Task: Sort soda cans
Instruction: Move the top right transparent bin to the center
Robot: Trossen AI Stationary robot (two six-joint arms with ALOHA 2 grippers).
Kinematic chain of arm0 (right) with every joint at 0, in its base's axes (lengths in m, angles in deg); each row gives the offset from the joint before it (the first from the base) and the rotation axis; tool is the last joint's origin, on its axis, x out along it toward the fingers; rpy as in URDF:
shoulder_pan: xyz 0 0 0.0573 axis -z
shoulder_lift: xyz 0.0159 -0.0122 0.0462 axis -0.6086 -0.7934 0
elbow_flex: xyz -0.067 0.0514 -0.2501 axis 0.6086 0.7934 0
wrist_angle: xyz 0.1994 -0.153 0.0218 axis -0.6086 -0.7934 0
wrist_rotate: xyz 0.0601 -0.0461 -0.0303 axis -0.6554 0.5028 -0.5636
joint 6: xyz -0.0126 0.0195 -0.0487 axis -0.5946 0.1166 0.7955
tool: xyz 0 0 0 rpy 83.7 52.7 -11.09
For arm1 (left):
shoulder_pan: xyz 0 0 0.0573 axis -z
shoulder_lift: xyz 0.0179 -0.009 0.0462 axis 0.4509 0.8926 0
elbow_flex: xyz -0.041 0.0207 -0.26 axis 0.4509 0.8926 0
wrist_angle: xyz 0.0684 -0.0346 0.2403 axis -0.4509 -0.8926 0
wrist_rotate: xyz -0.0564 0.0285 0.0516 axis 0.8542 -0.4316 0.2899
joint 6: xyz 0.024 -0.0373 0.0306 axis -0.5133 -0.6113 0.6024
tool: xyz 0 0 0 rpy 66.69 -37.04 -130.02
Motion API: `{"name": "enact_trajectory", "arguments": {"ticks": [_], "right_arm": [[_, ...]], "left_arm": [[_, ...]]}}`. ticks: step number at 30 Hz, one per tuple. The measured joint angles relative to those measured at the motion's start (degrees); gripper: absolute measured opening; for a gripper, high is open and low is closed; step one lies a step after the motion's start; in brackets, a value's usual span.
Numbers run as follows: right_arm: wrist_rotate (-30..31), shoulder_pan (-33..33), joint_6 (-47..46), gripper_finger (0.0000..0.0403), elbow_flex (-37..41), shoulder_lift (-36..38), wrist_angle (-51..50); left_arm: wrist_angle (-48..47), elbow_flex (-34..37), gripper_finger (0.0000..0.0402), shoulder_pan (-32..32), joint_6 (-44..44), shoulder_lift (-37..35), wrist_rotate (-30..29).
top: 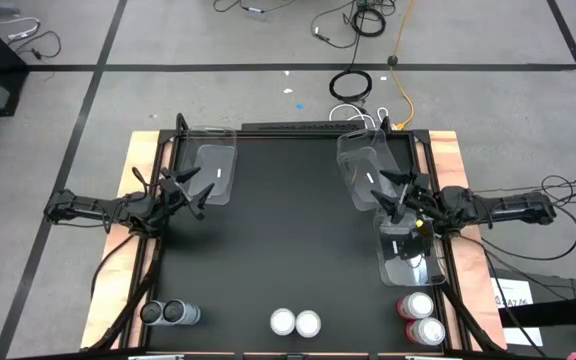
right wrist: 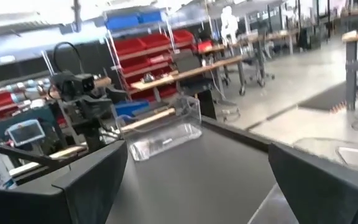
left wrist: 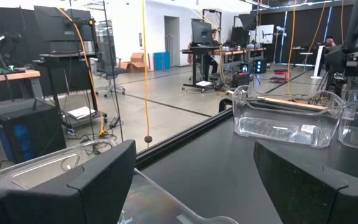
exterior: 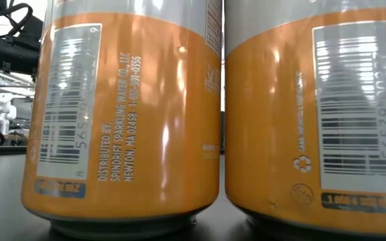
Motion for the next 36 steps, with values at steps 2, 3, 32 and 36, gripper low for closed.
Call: {"name": "enact_trajectory", "arguments": {"ticks": [2, 3, 32, 36], "right_arm": [[-0.02, 0.0, -1.43, 0.0384, -2.75, -3.22, -1.79], [-0.03, 0.0, -1.75, 0.0384, -4.23, -4.94, -2.77], [-0.71, 8.72, -13.93, 0.038, -34.25, -49.55, -22.91], [-3.81, 13.02, -19.41, 0.0377, -38.39, -55.06, -31.15]], "left_arm": [[0.01, -0.02, 0.0336, 0.0, -0.02, 0.0, 0.0], [0.0, 0.0, 0.0336, 0.02, -0.02, 0.0, 0.0], [0.0, -0.02, 0.0336, 0.0, -0.02, 0.0, 0.0], [0.0, -0.02, 0.0336, 0.0, -0.01, 0.0, 0.0]]}}
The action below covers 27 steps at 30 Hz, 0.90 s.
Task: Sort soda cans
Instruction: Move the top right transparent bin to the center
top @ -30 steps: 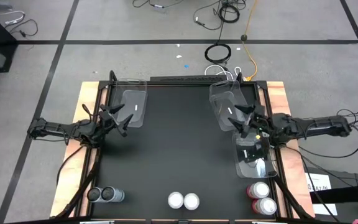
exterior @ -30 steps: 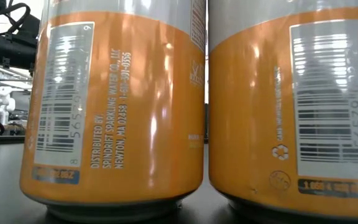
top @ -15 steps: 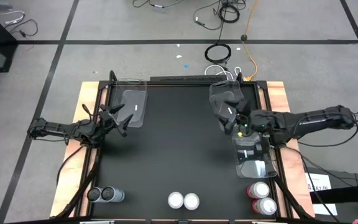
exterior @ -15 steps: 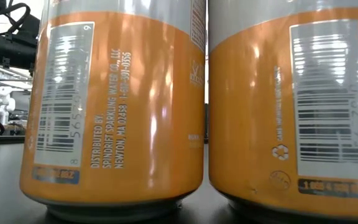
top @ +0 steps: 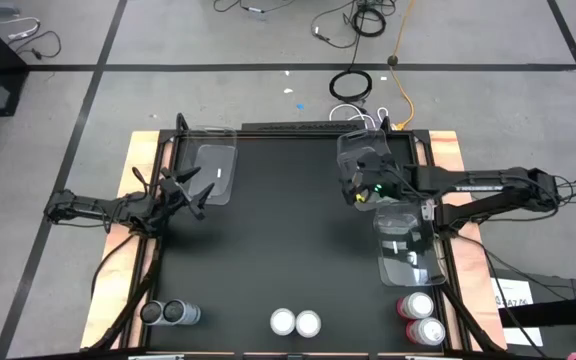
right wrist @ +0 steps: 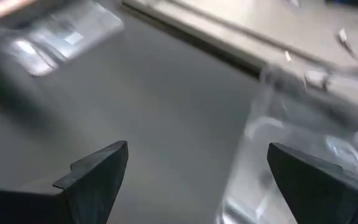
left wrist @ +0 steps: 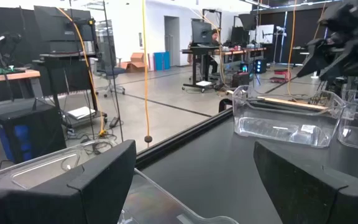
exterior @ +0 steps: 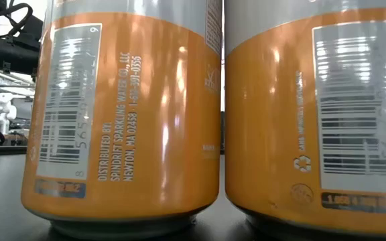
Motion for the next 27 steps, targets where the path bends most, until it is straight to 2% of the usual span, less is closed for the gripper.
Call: {"name": "enact_trajectory", "arguments": {"ticks": [5, 11, 21, 24, 27], "right_arm": [[-5.56, 4.88, -2.75, 0.0377, -5.45, -7.25, -7.24], [-9.37, 9.01, -3.46, 0.0377, -11.29, -15.32, -13.09], [-13.28, 12.8, -3.48, 0.0375, -12.5, -25.65, -13.96], [-13.31, 13.59, -3.87, 0.0359, -12.49, -27.65, -13.92], [-13.3, 14.41, -3.94, 0.032, -12.48, -28.46, -13.76]], "left_arm": [[0.0, 0.02, 0.0336, 0.01, 0.0, 0.0, 0.0], [0.0, 0.0, 0.0336, 0.0, -0.01, 0.0, 0.0], [0.0, 0.02, 0.0336, 0.0, 0.0, 0.0, 0.0], [0.0, 0.02, 0.0336, 0.02, 0.01, 0.0, 0.0], [0.0, 0.01, 0.0336, 0.0, 0.0, 0.0, 0.0]]}}
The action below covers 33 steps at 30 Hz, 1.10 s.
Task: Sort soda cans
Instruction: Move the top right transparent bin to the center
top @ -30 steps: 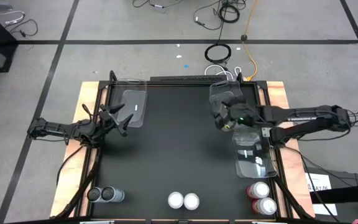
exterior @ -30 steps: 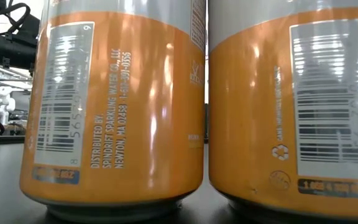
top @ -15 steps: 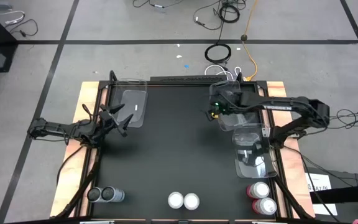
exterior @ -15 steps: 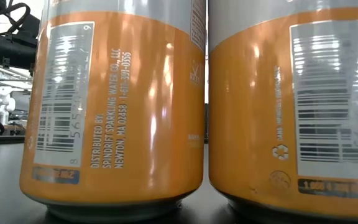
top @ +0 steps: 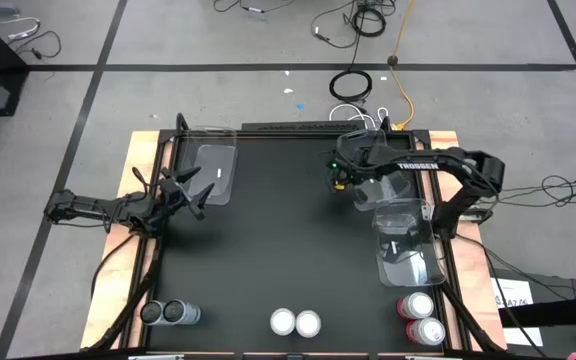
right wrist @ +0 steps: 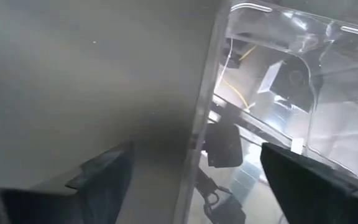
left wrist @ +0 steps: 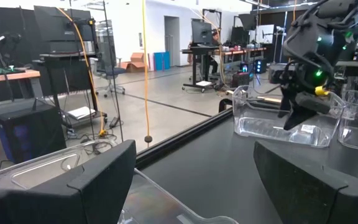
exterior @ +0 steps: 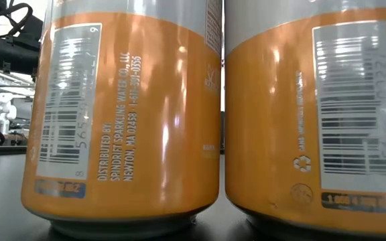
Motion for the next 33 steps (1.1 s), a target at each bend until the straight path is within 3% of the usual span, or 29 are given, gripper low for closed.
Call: {"name": "enact_trajectory", "arguments": {"ticks": [6, 14, 24, 33], "right_arm": [[0.0, 1.5, -0.85, 0.0207, 0.02, 0.14, 0.05], [-2.94, 3.32, 0.0, 0.0015, 0.09, 0.14, 0.49], [-2.97, 3.54, 3.76, 0.0002, -6.06, 0.14, 0.59], [-4.63, -0.42, 4.92, 0.0001, -12.68, 0.12, 0.06]], "left_arm": [[0.0, 0.01, 0.0336, 0.0, 0.01, 0.0, 0.0], [0.0, -0.01, 0.0336, 0.0, -0.01, 0.0, 0.0], [0.0, -0.01, 0.0336, 0.02, -0.01, 0.0, 0.0], [0.0, 0.0, 0.0336, 0.02, -0.01, 0.0, 0.0]]}}
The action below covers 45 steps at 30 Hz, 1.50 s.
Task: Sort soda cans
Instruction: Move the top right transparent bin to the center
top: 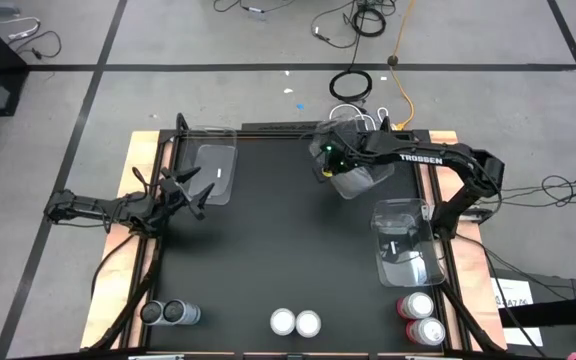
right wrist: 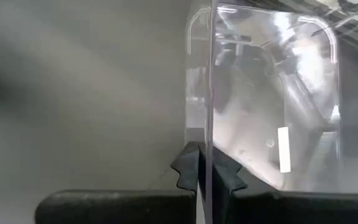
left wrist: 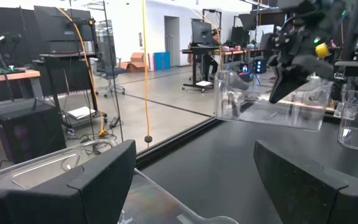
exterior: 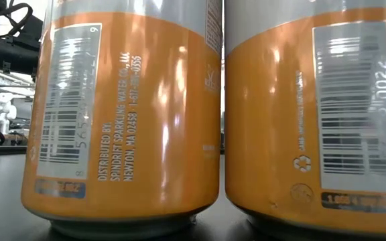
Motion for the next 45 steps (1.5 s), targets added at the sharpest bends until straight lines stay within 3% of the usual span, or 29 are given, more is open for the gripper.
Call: {"name": "enact_trajectory", "arguments": {"ticks": [13, 20, 25, 36, 40, 45], "right_arm": [[1.04, -9.3, -6.79, 0.0, -3.1, -0.07, 1.76], [1.87, -14.94, -14.22, 0.0, -5.54, -6.13, 2.49], [2.16, -17.65, -18.78, 0.0, -16.53, -14.92, -3.48], [4.66, -21.56, -36.48, 0.0, -46.22, -34.0, -28.94], [6.71, -23.95, -42.88, 0.0, -52.94, -38.31, -33.26], [6.68, -25.67, -50.54, 0.0, -54.66, -41.58, -33.33]], "left_arm": [[0.0, 0.01, 0.0336, -0.02, 0.02, 0.0, 0.0], [0.02, 0.01, 0.0336, -0.02, 0.0, 0.0, 0.0], [-0.23, 0.0, 0.0336, -0.01, 0.01, 0.0, 0.0], [-0.24, 0.01, 0.0336, 0.0, 0.0, 0.0, 0.0], [-0.33, -0.01, 0.0336, 0.0, 0.0, 0.0, 0.0], [-0.37, 0.01, 0.0336, -0.02, 0.0, 0.0, 0.0]]}}
